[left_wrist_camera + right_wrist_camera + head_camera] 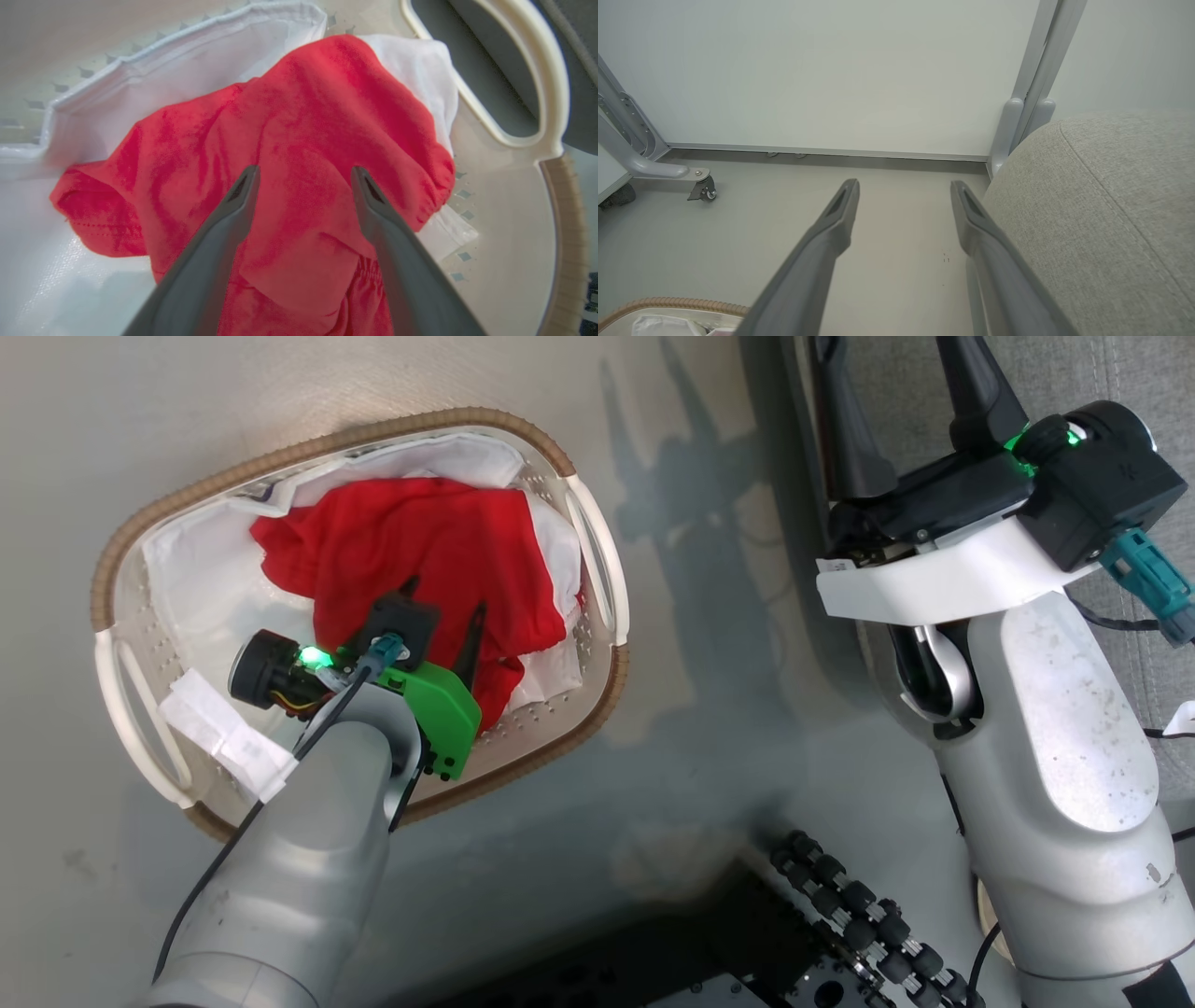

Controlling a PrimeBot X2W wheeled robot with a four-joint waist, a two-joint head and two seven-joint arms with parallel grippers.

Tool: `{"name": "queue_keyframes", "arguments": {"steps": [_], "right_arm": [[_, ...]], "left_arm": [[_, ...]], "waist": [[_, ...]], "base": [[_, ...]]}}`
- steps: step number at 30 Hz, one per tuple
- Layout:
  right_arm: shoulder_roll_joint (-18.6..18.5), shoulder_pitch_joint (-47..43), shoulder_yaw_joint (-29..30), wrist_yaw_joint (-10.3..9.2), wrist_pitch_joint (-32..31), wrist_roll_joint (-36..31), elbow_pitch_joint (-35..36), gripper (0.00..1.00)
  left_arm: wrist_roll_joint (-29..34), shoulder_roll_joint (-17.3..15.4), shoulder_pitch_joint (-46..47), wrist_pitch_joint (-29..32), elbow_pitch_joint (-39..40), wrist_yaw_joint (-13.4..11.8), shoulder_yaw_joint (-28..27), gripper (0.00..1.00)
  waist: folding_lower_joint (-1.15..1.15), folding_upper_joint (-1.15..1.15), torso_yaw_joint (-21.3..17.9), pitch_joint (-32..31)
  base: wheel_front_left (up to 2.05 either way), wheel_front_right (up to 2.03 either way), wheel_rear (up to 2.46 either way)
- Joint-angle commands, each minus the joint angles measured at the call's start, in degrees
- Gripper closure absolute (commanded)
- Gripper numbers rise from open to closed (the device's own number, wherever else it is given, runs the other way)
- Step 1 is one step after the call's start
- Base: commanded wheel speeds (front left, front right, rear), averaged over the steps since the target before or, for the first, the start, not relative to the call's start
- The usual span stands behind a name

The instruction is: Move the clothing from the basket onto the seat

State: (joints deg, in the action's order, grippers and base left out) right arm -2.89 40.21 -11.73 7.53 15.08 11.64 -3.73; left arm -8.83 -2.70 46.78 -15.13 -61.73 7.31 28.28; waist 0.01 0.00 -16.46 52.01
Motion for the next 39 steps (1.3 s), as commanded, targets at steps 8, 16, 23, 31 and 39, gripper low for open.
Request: {"name": "queue_keyframes", "arguments": {"steps": [8, 16, 23, 31, 39], "right_arm": [[-0.1, 0.6, 0.3, -0.08, 0.1, 0.8, 0.1, 0.0], [-0.1, 0.5, 0.8, -0.08, 0.1, 0.7, 0.2, 0.0], [-0.1, 0.0, 0.6, -0.08, 0.1, 0.5, 0.5, 0.0], [-0.1, -0.3, 0.7, -0.08, 0.1, 0.3, 1.0, 0.0], [-0.1, -0.3, 0.8, -0.08, 0.1, 0.6, 1.0, 0.0]], "left_arm": [[-4.0, -0.4, 4.3, 1.1, -6.2, 0.3, 3.1, 0.0], [-5.2, -0.4, 6.3, 3.1, -9.3, 0.2, 6.3, 0.0], [-6.6, -0.4, 7.2, 6.3, -10.6, -0.5, 8.1, 0.0], [-6.3, -0.4, 8.2, 8.7, -11.4, -1.0, 10.9, 0.0], [-8.8, -0.4, 7.9, 11.3, -11.0, -1.9, 11.8, 1.0]], "waist": [[-0.01, 0.0, -1.1, 2.3], [-0.01, 0.0, -1.1, 3.0], [-0.01, 0.0, -1.1, 3.2], [-0.01, 0.0, -1.0, 3.7], [-0.01, 0.0, -0.6, 4.2]], "base": [[0.0, 0.0, 0.0], [0.0, 0.0, 0.0], [0.0, 0.0, 0.0], [0.0, 0.0, 0.0], [0.0, 0.0, 0.0]]}}
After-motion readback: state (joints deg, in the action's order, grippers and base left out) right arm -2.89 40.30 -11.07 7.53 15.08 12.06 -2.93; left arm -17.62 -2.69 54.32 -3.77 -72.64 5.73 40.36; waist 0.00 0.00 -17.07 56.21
